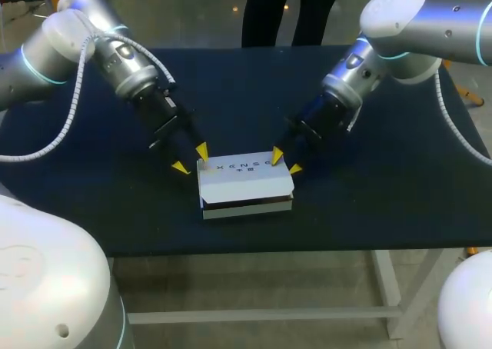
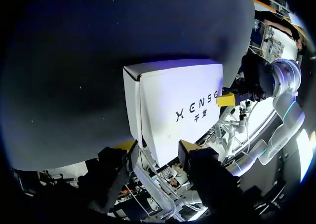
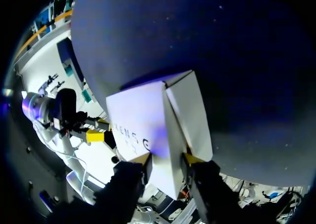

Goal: Assemble the packaging by folding the flat box into shape, placing the metal phone stand inside, and closing the box properly

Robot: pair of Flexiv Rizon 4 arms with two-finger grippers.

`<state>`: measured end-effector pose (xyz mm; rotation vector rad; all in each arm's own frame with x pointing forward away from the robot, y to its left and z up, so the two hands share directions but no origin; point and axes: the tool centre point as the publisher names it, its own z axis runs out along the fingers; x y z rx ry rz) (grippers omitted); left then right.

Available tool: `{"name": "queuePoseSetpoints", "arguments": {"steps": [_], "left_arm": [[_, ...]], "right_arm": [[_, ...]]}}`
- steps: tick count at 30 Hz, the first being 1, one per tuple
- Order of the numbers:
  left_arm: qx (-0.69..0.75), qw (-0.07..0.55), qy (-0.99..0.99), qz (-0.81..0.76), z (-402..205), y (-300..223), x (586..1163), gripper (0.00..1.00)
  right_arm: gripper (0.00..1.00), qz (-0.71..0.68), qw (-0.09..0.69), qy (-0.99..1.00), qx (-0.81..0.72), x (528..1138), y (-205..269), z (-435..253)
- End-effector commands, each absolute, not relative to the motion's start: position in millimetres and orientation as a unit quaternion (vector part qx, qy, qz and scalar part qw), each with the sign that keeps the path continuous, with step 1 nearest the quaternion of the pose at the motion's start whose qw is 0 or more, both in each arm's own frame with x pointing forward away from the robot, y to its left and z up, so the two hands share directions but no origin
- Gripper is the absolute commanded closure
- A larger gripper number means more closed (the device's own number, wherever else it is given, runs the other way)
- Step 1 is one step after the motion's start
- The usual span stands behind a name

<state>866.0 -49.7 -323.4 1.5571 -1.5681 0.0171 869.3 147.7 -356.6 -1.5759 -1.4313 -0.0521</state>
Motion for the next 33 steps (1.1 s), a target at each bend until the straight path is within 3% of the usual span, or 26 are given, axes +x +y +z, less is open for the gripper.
{"name": "queuePoseSetpoints", "arguments": {"steps": [1, 3, 20, 25, 33], "left_arm": [[0.642, 0.414, -0.644, 0.032, -314, -49, 861, 0.15], [0.641, 0.398, -0.654, 0.039, -310, -48, 863, 0.0], [0.502, 0.17, -0.838, 0.131, -268, -60, 861, 0.0], [0.342, 0.194, -0.908, 0.144, -257, -67, 841, 0.0], [0.342, 0.194, -0.908, 0.144, -257, -67, 841, 0.0]], "right_arm": [[0.56, -0.019, 0.487, -0.588, -0.645, 872, 149, -358], [0.55, -0.019, 0.487, -0.588, -0.645, 872, 149, -358], [0.56, -0.019, 0.487, -0.588, -0.645, 872, 149, -358], [0.58, -0.019, 0.487, -0.588, -0.645, 872, 149, -358], [0.58, -0.019, 0.487, -0.588, -0.645, 872, 149, -358]]}}
